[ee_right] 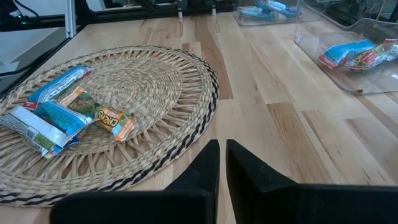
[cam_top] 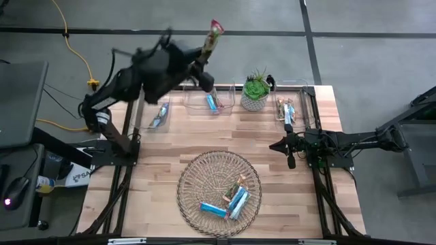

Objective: Pick and place Granola Bars by type
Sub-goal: Put the red granola bar into the middle transparent bin

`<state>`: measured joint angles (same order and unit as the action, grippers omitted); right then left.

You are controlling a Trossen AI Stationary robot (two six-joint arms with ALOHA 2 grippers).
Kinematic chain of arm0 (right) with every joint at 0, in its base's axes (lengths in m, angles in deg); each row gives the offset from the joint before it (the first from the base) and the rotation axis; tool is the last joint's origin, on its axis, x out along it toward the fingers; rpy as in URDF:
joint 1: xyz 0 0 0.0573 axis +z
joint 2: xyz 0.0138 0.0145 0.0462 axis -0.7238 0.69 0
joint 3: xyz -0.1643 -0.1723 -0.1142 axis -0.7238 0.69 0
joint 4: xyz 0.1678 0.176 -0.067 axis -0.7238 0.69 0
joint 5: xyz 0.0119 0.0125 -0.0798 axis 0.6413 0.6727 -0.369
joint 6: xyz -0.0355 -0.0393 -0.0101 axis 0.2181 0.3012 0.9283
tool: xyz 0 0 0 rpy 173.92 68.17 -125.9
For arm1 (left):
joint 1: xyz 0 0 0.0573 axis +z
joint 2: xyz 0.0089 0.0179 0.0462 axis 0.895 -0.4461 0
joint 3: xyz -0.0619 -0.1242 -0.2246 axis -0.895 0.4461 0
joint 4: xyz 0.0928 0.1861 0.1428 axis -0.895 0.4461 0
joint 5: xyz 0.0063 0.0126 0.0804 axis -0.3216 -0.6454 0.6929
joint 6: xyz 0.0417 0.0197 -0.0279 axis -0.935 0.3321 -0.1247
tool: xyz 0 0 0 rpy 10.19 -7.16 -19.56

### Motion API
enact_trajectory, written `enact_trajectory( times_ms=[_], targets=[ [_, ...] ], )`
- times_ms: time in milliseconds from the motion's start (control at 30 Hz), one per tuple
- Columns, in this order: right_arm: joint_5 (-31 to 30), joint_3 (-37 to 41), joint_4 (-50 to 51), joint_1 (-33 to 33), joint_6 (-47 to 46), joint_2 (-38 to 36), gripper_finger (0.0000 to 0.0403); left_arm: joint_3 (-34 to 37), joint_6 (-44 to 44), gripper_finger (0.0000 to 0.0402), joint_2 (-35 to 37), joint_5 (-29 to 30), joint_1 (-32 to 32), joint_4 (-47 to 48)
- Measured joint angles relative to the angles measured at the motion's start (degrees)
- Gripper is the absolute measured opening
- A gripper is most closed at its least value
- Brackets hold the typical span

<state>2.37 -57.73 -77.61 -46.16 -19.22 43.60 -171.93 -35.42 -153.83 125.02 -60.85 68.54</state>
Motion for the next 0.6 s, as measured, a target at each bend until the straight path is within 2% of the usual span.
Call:
enact_trajectory(
  times_ms=[200, 467, 600],
  targets=[
    [0.0, 0.0, 0.0, 0.0, 0.0, 0.0, 0.0012, 0.2, 4.3, 0.0062, -0.5, -19.0, 13.6, 11.0],
    [0.0, 0.0, 0.0, 0.0, 0.0, 0.0, 0.0012, 0.3, 2.3, 0.0062, -2.5, -38.1, 28.3, 14.9],
    [0.0, 0.0, 0.0, 0.0, 0.0, 0.0, 0.0012, 0.3, -1.7, 0.0062, -4.1, -45.9, 34.2, 16.9]
  ],
)
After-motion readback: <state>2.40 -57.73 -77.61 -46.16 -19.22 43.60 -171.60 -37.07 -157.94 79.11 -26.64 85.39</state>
